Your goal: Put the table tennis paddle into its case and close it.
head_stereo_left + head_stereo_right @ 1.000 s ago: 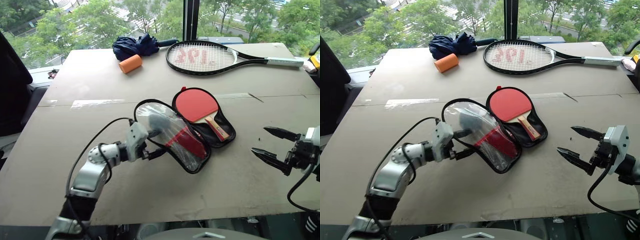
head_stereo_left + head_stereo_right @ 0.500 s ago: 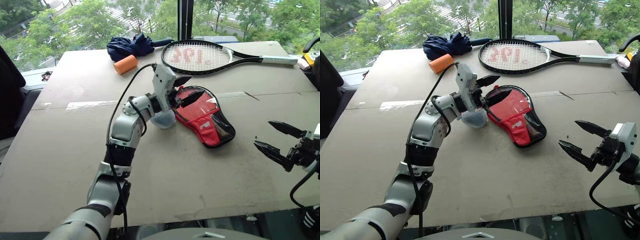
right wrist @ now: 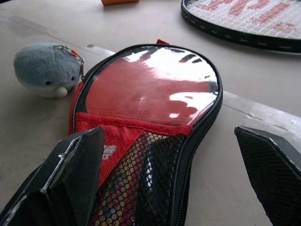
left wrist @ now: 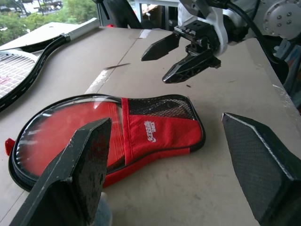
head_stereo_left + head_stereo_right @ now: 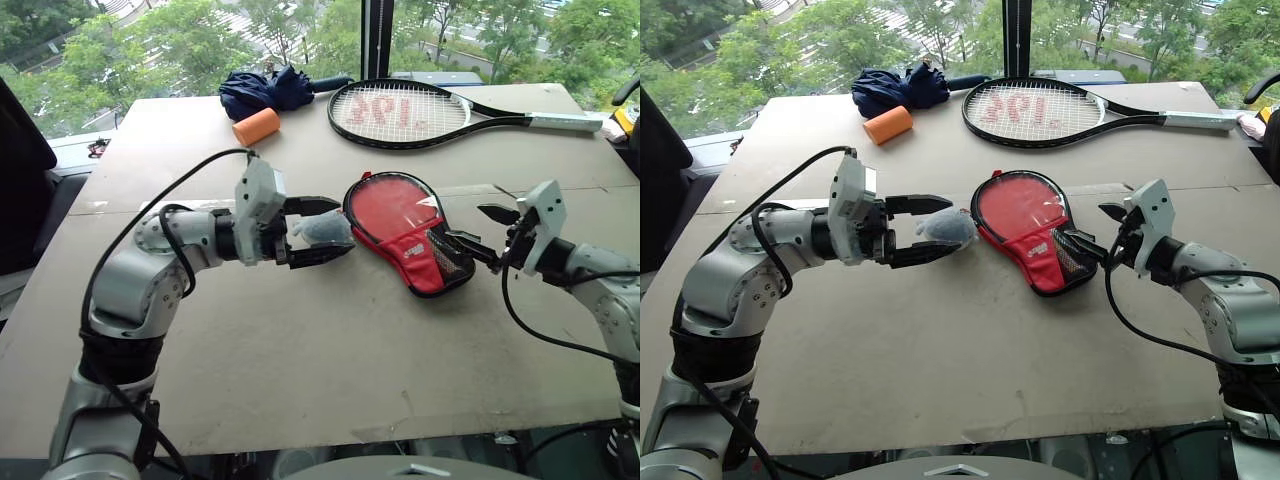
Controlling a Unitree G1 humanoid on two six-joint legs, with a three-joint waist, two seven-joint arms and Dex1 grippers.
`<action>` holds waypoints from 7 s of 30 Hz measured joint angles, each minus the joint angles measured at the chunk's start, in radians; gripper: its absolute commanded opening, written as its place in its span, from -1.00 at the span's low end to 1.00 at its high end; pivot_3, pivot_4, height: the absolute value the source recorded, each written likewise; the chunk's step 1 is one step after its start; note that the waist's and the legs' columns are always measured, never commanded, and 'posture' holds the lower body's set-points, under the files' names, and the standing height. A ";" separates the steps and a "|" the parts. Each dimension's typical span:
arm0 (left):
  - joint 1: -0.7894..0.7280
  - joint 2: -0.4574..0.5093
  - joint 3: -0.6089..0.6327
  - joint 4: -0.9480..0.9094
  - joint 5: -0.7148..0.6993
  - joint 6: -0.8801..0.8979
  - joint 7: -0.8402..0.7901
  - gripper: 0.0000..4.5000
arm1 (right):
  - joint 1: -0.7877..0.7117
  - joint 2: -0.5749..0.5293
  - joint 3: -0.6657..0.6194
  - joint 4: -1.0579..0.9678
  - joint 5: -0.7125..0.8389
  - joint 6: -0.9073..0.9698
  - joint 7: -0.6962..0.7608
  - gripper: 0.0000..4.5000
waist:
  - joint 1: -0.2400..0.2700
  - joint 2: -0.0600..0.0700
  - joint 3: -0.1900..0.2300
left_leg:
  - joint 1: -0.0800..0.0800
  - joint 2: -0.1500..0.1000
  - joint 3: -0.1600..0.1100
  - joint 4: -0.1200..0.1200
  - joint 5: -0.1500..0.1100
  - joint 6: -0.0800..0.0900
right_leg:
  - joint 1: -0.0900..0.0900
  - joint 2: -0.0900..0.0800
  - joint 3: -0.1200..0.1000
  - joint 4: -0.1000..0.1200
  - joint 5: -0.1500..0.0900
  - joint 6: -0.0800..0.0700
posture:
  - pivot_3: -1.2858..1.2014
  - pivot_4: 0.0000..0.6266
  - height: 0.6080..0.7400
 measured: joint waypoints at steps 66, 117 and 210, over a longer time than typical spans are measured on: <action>0.073 0.085 0.016 -0.054 -0.076 0.008 -0.007 0.69 | 0.310 0.043 -0.350 -0.426 0.920 0.610 -0.735 -0.23 | -0.029 0.003 0.001 | 0.002 0.000 0.003 -0.008 0.001 -0.001 | -0.001 0.002 0.000 -0.001 0.000 0.000 | 0.03 -0.52 1.00; -0.628 -0.343 -0.273 1.462 0.631 -0.682 -0.083 -0.99 | 0.209 0.066 0.375 -0.247 -0.232 -0.167 0.012 1.00 | -0.021 -0.013 -0.007 | 0.001 -0.001 -0.004 0.000 0.001 -0.002 | 0.000 0.001 -0.004 0.002 0.000 0.000 | 0.03 -0.52 1.00; -0.435 -0.683 -0.440 1.173 0.717 -0.840 -0.118 0.75 | -0.232 -0.090 0.195 0.205 -0.249 -0.107 0.118 1.00 | 0.001 -0.013 -0.010 | -0.001 -0.006 -0.005 0.004 0.001 -0.001 | 0.000 -0.002 -0.002 0.003 0.000 0.001 | 0.03 -0.52 1.00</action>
